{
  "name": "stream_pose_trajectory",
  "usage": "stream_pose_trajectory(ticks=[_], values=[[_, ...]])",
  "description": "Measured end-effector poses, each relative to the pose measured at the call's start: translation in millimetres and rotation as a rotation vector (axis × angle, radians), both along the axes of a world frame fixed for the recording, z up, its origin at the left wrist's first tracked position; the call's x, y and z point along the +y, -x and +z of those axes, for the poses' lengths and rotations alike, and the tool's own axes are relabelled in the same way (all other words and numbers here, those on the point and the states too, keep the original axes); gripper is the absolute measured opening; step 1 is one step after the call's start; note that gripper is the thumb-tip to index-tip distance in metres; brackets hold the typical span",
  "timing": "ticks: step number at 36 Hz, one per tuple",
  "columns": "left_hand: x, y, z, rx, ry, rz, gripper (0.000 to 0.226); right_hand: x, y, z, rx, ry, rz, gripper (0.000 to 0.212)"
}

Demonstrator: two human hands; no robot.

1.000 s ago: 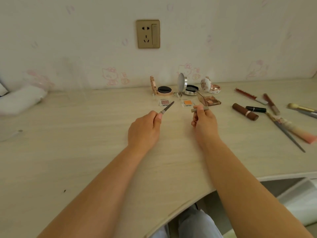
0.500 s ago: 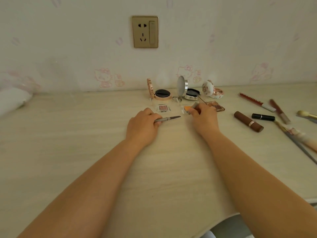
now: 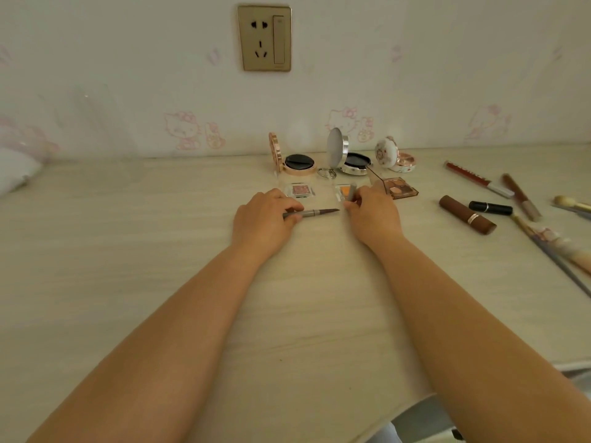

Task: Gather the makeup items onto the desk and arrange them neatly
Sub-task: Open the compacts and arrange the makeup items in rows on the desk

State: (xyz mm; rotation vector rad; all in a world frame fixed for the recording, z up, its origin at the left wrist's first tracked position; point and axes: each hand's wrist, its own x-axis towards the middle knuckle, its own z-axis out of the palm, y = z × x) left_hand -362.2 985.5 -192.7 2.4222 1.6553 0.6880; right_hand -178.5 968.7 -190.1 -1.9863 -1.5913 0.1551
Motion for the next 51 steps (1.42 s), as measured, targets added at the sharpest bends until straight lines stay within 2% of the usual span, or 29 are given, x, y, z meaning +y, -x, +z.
stream_pose_trajectory(ticks=[7, 30, 51], values=[[-0.8, -0.4, 0.4, -0.058, -0.028, 0.017, 0.02, -0.1, 0.0, -0.2, -0.031, 0.016, 0.001, 0.026], [-1.0, -1.1, 0.5, -0.038, -0.053, 0.018, 0.028, -1.8, 0.5, 0.4, -0.007, 0.03, -0.017, 0.026], [-4.9, -0.5, 2.6, -0.065, -0.099, -0.007, 0.035, -8.1, -1.2, 3.3, 0.116, 0.028, -0.015, 0.033]])
